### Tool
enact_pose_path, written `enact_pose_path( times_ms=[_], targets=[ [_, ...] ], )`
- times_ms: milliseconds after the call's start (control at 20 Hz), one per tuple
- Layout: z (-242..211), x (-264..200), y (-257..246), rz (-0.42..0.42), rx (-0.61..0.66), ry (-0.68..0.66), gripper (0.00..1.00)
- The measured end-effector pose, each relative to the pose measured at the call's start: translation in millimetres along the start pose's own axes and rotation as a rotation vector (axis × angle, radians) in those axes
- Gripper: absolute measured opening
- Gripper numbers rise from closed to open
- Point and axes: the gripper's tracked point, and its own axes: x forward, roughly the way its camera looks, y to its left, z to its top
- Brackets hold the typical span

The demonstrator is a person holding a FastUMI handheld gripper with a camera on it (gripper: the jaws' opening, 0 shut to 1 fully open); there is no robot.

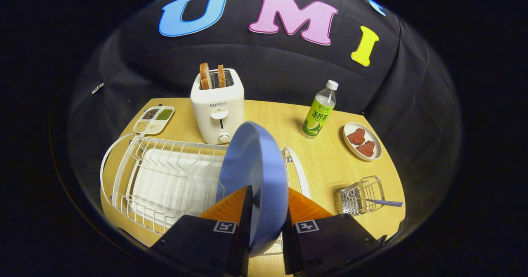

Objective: Take the plate from the dish rack, then take the spoon from the basket and place it into the plate.

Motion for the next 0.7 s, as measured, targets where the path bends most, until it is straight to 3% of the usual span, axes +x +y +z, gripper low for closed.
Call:
enact_pose_path(
  times_ms=[300,700],
  targets=[
    [23,-6,-8,-0.036,0.009,-0.041,0.31],
    [22,-24,-25,0.029,0.232,-0.027,0.30]
  ],
)
